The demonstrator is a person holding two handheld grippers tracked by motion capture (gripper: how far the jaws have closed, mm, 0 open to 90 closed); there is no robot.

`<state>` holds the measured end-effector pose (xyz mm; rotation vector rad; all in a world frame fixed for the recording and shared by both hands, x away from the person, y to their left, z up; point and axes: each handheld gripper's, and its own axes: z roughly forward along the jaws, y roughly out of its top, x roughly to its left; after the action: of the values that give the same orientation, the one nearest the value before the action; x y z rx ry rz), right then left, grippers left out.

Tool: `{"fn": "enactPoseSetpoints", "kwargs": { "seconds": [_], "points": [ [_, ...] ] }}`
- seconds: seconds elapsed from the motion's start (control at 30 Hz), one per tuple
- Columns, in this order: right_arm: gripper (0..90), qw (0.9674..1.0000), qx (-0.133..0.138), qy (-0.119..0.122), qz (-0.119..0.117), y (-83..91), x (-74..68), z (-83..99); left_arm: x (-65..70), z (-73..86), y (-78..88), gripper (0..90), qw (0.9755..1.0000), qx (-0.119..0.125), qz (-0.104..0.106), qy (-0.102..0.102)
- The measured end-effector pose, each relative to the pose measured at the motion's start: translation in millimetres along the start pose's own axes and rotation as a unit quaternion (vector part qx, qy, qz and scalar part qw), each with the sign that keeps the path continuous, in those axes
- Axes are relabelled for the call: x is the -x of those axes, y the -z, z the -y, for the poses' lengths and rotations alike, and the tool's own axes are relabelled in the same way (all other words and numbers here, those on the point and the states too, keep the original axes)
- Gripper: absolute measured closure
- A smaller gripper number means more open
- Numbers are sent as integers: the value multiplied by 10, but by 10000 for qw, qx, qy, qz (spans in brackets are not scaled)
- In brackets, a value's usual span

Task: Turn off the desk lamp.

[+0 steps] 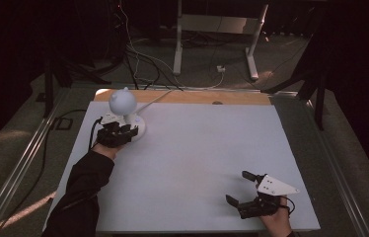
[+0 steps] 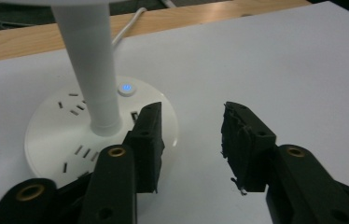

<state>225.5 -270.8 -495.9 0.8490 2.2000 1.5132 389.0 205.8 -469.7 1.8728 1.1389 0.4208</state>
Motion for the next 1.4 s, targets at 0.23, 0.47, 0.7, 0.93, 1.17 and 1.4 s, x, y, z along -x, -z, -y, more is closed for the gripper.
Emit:
{"fn": "enactPoseSetpoints", "kwargs": {
  "seconds": [0.23, 0.47, 0.7, 0.93, 1.17, 1.4],
  "points": [
    [0, 10000, -2, 0, 6, -1, -4, -2, 88, 7, 149, 320, 9990, -238, 362, -67],
    [0, 10000, 9, 4, 12, 1, -5, -5, 192, 88, 269, 24, 9957, -512, 766, -126],
    [0, 10000, 7, 11, -4, -5, -15, -14, 310, 267, 420, 8, 9940, -577, 850, -374],
    [0, 10000, 4, 9, 9, -5, -13, -14, 361, 434, 570, 8, 9932, -406, 998, -434],
    [0, 10000, -9, 13, 9, -12, -16, -12, 432, 603, 672, 8, 9922, -359, 1082, -510],
    [0, 10000, -34, 11, 12, -17, -15, -8, 526, 827, 702, 8, 9895, -287, 1306, -547]
  ]
}}
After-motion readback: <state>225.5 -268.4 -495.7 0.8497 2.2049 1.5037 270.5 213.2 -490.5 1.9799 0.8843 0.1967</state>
